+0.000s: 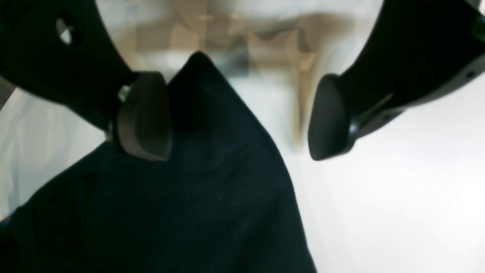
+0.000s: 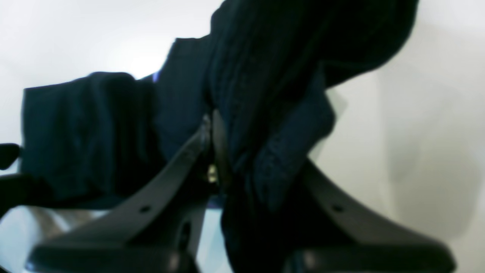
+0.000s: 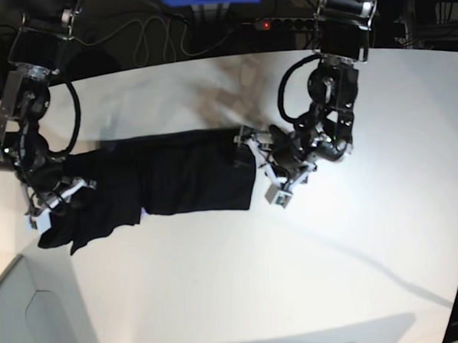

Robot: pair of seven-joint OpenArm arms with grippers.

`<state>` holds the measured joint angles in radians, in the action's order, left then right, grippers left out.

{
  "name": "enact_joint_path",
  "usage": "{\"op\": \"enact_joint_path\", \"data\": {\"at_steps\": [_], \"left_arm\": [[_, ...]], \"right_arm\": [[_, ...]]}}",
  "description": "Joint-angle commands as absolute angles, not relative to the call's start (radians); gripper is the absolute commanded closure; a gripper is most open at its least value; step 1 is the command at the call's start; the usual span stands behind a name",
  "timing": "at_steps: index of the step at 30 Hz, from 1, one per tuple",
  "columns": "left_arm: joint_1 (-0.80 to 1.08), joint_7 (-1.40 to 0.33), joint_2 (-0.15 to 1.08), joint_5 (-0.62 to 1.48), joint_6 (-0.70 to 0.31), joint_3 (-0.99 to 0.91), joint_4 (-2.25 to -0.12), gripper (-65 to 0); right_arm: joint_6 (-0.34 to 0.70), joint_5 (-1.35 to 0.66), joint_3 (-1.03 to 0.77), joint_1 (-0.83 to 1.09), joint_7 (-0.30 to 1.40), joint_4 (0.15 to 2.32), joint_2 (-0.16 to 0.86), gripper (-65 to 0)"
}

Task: Fold the T-shirt properly
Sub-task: 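Fold the strip end with the right gripper over toward the left gripper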

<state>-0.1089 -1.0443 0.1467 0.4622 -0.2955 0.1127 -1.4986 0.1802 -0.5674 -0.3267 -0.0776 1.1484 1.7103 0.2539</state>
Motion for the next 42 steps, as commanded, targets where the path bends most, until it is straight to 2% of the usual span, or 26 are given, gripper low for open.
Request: {"op": "enact_joint_path", "data": {"at_steps": [1, 6, 8, 10, 12, 14, 37, 42], "left_arm": [[-0.128, -1.032, 0.15, 0.472, -0.295, 0.11, -1.517, -54.1], [-0.127, -1.032, 0.17, 0.47, -0.292, 0.11, -1.514, -54.1], [-0.128, -1.032, 0.171, 0.47, -0.292, 0.11, -1.514, -54.1], [-0.13, -1.032, 0.168, 0.472, -0.291, 0.11, -1.515, -54.1], [-0.13, -1.032, 0.166, 0.472, -0.289, 0.111, -1.515, -54.1], [-0.13, -1.032, 0.166, 0.472, -0.288, 0.131, -1.515, -54.1], [-0.127, -1.021, 0.165, 0.47, -0.286, 0.156, -1.503, -54.1], [-0.131, -1.021, 0.148, 0.469, -0.286, 0.156, -1.445, -54.1]], "right_arm": [[0.177, -0.567, -0.326, -0.088, 1.13, 1.745, 0.249, 0.0], [0.177, -0.248, -0.145, -0.082, 1.13, 1.863, 0.196, 0.0], [0.177, -0.133, -0.065, -0.084, 1.13, 1.88, 0.168, -1.9], [0.177, -0.05, 0.005, -0.085, 1.13, 1.885, 0.139, -3.7], [0.177, -0.002, 0.056, -0.087, 1.13, 1.886, 0.127, -2.7], [0.177, 0.005, 0.081, -0.09, 1.13, 1.886, 0.108, 0.0], [0.177, 0.005, 0.091, -0.045, 1.159, 2.008, 0.012, 0.0], [0.177, 0.005, 0.113, -0.047, 1.161, 2.02, -0.012, 0.0]]}}
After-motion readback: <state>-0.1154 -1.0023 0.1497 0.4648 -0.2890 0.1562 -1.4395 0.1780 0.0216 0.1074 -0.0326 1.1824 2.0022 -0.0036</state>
